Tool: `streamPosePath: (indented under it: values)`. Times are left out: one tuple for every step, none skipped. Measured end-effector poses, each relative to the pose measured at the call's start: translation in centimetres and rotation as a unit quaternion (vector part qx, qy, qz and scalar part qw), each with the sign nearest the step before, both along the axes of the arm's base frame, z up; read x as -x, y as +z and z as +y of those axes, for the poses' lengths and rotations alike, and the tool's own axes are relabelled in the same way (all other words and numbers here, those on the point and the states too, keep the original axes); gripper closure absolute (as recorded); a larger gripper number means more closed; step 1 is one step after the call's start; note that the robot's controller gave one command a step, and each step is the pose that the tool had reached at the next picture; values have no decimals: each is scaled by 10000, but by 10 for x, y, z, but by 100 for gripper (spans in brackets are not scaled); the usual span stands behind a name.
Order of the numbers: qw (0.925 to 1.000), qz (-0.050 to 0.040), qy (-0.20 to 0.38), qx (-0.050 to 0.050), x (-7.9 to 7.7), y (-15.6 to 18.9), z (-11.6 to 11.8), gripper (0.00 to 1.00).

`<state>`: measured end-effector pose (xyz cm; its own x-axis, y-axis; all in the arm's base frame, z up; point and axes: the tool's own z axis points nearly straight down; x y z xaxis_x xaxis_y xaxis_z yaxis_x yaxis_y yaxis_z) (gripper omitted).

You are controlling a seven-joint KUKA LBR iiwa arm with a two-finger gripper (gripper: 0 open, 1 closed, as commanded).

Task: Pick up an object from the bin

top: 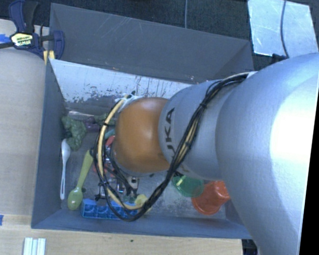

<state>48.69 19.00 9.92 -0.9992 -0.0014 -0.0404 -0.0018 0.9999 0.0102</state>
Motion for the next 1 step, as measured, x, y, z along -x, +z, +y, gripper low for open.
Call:
streamPosePath:
  values:
    - [9977, -32, 678, 18, -5, -18, -1, 0]
